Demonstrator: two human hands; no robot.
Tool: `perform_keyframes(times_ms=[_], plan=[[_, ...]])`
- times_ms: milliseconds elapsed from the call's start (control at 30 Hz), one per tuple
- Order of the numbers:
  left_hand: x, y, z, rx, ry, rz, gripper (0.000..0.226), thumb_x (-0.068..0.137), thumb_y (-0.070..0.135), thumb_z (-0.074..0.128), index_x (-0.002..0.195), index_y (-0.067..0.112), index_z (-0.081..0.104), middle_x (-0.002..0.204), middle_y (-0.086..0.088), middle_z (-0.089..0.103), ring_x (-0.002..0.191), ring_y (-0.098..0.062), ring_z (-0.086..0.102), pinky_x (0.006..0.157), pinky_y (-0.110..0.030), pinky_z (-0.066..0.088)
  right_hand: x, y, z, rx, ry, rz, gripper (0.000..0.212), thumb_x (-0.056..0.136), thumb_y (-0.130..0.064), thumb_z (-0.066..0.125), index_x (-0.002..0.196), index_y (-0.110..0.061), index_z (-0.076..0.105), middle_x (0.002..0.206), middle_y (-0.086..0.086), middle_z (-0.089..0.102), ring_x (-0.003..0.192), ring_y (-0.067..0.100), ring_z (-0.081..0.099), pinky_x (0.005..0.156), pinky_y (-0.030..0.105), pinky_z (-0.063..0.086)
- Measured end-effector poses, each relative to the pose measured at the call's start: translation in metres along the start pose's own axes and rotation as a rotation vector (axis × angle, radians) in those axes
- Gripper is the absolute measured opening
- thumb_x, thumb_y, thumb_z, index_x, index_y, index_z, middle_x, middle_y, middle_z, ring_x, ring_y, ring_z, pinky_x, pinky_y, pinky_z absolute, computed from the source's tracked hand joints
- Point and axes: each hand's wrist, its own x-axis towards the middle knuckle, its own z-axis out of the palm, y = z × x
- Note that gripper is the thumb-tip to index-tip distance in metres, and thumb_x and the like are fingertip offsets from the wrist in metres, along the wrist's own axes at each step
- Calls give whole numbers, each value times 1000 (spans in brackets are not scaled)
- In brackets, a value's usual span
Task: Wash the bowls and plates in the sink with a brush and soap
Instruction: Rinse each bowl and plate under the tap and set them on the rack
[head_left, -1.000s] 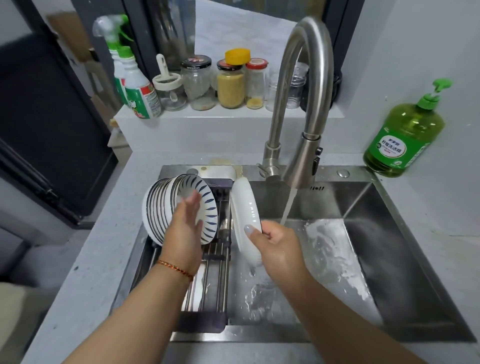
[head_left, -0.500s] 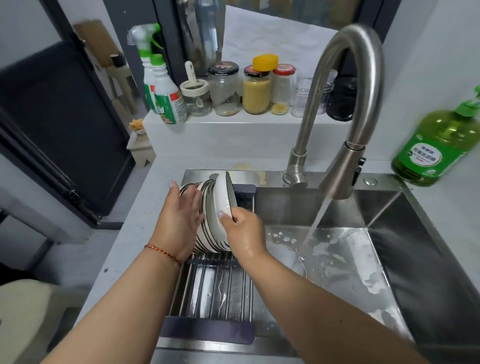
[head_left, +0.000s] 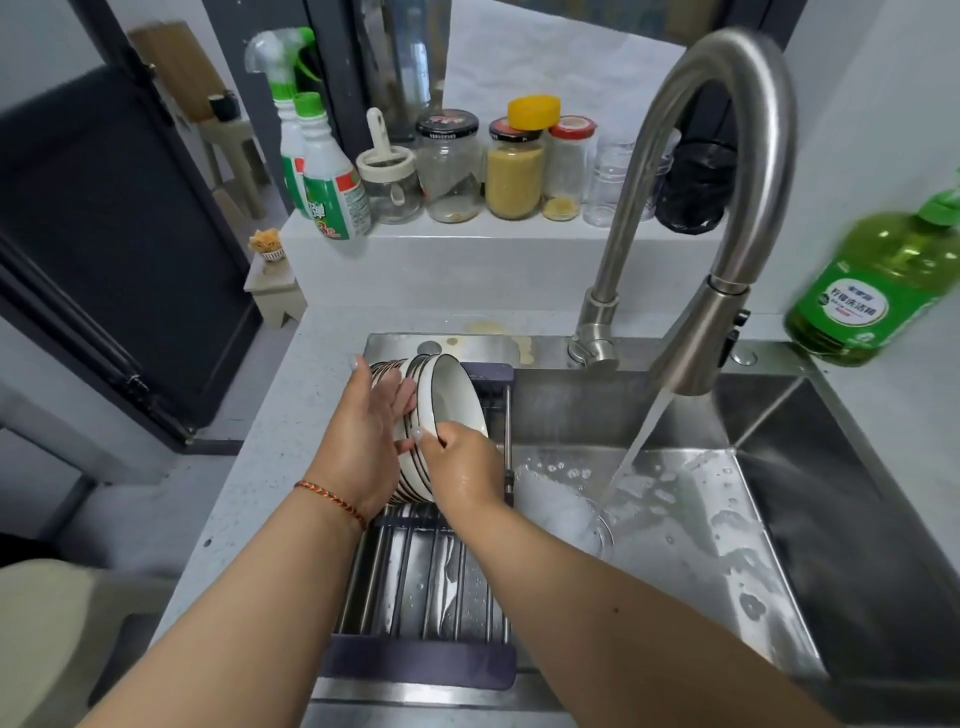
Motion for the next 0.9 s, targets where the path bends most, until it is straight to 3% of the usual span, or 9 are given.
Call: perform_keyframes(times_ms=[200,367,433,533,733,800,833,867,900], plan=[[0,-2,3,80,49,6,68,99,58,14,150,16,31,151,2,40,136,-6,37,95,-32,34,-1,4,-4,33,-129,-31,46,99,-33,44,58,-14,32,55,1,37,60,24,36,50,31,25],[-8,-9,24,440,223,259,20,96,37,50,102,23,63,106,5,65,105,-15,59,100,-35,43,-22,17,-39,78,-110,-111,20,93,-27,53,104,-20,68,104,-1,68,98,20,62,86,31,48],[-15,-15,41,585,250,378,5,88,17,63,87,20,59,82,6,61,79,-16,58,78,-23,46,-37,30,-61,84,5,-183,11,85,-21,60,88,-30,65,90,-12,62,85,10,60,79,28,50],[-26,-30,64,850,200,477,30,78,2,67,66,19,45,59,3,50,53,-12,45,53,-14,34,-59,63,-91,33,121,-250,37,69,-3,57,59,-30,33,67,-11,39,60,7,39,55,22,34],[-32,-66,97,1044,-48,417,36,66,-4,61,51,20,39,46,7,42,47,-7,40,47,-15,33,-76,131,-151,-201,55,-173,36,65,0,47,52,-24,23,57,-7,34,56,8,33,53,14,25],[-33,-73,104,1169,-174,392,32,68,-2,58,53,23,43,52,10,48,54,-3,48,52,-13,35,-79,152,-166,-278,-14,-92,19,68,-12,47,55,-25,41,68,-4,50,69,17,47,61,16,32],[-36,-74,109,1275,-302,345,28,73,0,57,61,25,53,68,13,60,71,-4,59,62,-14,40,-82,164,-174,-315,-95,-40,19,68,-20,46,76,-30,60,94,-5,61,86,18,55,68,21,39],[-38,-73,113,1396,-474,276,22,78,2,58,82,22,65,102,10,66,102,-7,61,78,-12,42,-84,176,-180,-342,-207,55,52,69,-24,50,119,-35,59,131,-6,49,110,18,55,77,23,45],[-39,-73,115,1465,-623,182,32,83,5,61,111,18,65,133,8,52,126,-9,46,94,-12,36,-87,190,-184,-349,-303,165,80,72,-21,57,146,-35,30,152,-6,18,129,18,45,85,22,46]])
